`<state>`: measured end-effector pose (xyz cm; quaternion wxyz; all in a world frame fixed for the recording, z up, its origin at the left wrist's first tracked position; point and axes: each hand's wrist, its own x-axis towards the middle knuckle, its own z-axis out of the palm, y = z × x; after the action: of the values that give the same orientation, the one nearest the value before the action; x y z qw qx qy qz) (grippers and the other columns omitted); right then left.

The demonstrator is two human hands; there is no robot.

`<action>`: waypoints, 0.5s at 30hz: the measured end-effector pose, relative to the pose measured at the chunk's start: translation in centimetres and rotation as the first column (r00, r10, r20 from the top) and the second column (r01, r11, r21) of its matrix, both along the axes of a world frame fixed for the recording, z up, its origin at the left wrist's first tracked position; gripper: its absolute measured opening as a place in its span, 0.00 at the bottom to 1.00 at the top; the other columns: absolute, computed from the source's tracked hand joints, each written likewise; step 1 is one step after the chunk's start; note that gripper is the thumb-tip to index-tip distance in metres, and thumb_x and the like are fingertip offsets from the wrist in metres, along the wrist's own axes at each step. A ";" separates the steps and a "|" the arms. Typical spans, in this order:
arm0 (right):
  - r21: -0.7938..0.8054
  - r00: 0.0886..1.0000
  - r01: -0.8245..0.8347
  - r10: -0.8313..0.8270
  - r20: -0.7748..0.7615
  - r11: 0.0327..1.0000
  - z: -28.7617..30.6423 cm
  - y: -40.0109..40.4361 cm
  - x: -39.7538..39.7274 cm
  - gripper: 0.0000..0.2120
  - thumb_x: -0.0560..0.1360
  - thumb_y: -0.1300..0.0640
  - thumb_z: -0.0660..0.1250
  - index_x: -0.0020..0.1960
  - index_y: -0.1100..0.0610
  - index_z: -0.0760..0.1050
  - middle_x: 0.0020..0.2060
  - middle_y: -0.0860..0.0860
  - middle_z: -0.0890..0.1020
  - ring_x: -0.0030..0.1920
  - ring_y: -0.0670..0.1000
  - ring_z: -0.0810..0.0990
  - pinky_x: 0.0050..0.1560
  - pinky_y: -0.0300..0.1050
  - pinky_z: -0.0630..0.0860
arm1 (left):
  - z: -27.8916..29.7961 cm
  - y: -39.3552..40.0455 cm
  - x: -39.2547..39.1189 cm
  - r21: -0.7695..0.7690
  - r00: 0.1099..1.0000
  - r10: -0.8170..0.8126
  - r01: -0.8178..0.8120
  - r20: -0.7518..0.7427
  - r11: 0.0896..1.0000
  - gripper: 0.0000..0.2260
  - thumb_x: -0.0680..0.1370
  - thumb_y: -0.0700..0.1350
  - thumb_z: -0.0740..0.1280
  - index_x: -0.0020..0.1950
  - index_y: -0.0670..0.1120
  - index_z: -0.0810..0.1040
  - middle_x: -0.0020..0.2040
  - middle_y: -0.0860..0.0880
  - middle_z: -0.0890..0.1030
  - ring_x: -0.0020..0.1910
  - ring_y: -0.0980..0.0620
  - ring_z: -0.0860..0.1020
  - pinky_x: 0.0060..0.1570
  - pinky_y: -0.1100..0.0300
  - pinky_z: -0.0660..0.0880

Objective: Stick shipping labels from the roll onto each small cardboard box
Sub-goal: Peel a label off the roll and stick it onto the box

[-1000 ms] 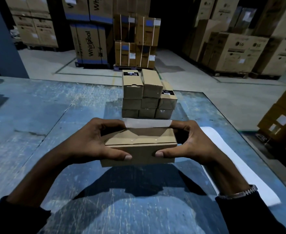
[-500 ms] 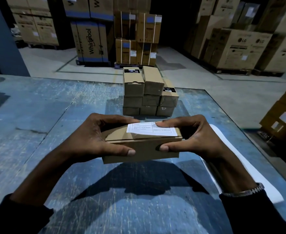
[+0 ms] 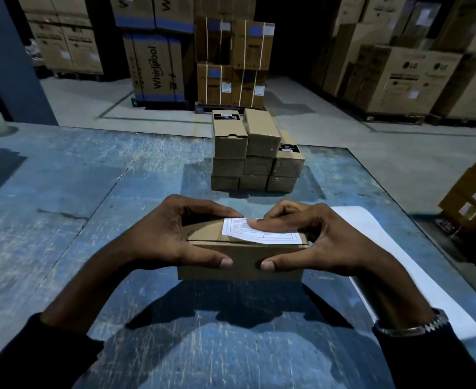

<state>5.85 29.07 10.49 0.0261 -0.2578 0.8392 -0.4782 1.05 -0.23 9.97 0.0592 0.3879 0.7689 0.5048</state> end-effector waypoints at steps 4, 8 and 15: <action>-0.075 0.999 -0.010 0.007 -0.041 0.997 -0.5 0.1 -0.1 0.23 0.68 0.53 0.85 0.62 0.46 0.87 0.57 0.53 0.80 0.61 0.57 0.80 0.57 0.59 0.81 | 0.0 0.1 0.1 0.026 0.999 0.018 -0.016 -0.046 1.000 0.28 0.66 0.43 0.85 0.66 0.48 0.85 0.60 0.58 0.87 0.60 0.55 0.86 0.57 0.64 0.80; -0.074 0.999 0.009 -0.013 -0.051 0.997 -0.1 0.1 -0.2 0.31 0.68 0.53 0.85 0.69 0.44 0.83 0.60 0.49 0.81 0.64 0.55 0.81 0.60 0.51 0.81 | 0.0 0.0 -0.2 0.054 0.998 0.039 -0.037 -0.050 0.998 0.29 0.66 0.43 0.85 0.66 0.49 0.84 0.59 0.58 0.88 0.60 0.55 0.85 0.56 0.66 0.80; 0.027 0.995 0.008 -0.005 -0.096 1.000 -0.9 -0.7 -0.3 0.32 0.67 0.52 0.86 0.69 0.44 0.83 0.59 0.45 0.82 0.62 0.53 0.82 0.56 0.47 0.82 | -0.3 -0.3 -0.5 0.031 0.999 0.027 -0.026 -0.031 0.999 0.28 0.67 0.45 0.85 0.67 0.48 0.85 0.60 0.56 0.88 0.60 0.52 0.86 0.56 0.63 0.82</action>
<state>5.55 28.39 9.58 -0.0123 -0.2773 0.8468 -0.4538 0.58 -0.48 9.65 0.0345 0.3867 0.7669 0.5110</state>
